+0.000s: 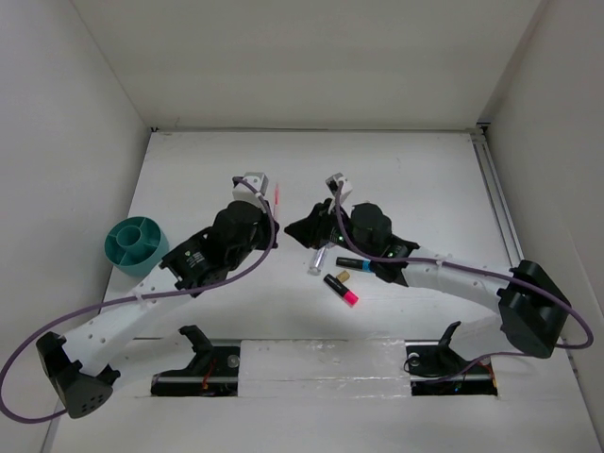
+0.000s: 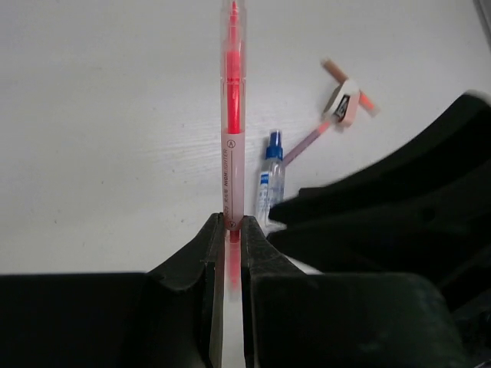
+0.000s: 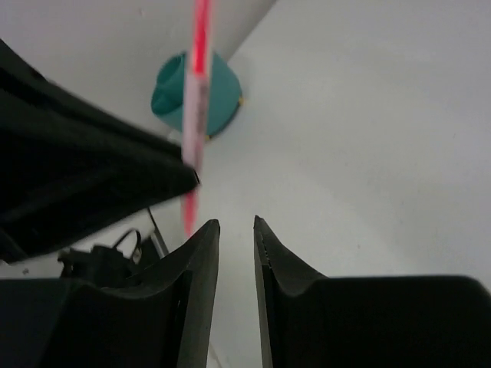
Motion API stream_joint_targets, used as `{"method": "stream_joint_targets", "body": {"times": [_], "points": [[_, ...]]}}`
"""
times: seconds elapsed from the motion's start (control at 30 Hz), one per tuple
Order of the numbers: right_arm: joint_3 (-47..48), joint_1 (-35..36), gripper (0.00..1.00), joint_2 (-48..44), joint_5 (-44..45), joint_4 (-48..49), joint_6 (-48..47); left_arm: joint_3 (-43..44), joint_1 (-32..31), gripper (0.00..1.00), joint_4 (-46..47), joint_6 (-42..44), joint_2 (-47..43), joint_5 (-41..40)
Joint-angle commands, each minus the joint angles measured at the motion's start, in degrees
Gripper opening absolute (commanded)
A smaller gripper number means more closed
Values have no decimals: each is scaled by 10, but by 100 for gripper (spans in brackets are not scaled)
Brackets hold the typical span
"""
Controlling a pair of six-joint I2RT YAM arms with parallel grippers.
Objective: Sort the stationery into containers
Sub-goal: Place the pen in the storage box.
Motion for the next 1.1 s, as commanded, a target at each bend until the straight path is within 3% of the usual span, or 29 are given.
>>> {"method": "stream_joint_targets", "body": {"times": [0.0,0.4,0.63,0.67,0.87,0.97,1.07], "points": [[-6,13,31,-6,-41,-49,-11,19,5,0,73,-5,-21,-45],[-33,-9,36,-24,-30,-49,-11,29,5,0,52,-17,-21,-93],[-64,-35,37,-40,-41,-49,-11,83,5,0,-12,-55,-3,-247],[-64,-35,37,-40,-47,-49,-11,95,16,0,-22,-69,12,-289],[-84,-46,37,-62,-59,-49,-17,136,105,0,-118,-190,60,-371],[-90,-52,37,-74,-66,-49,-17,152,187,0,-110,-175,90,-405],[-95,-64,37,-74,-78,-49,-17,183,309,0,-104,-145,124,-376]]}}
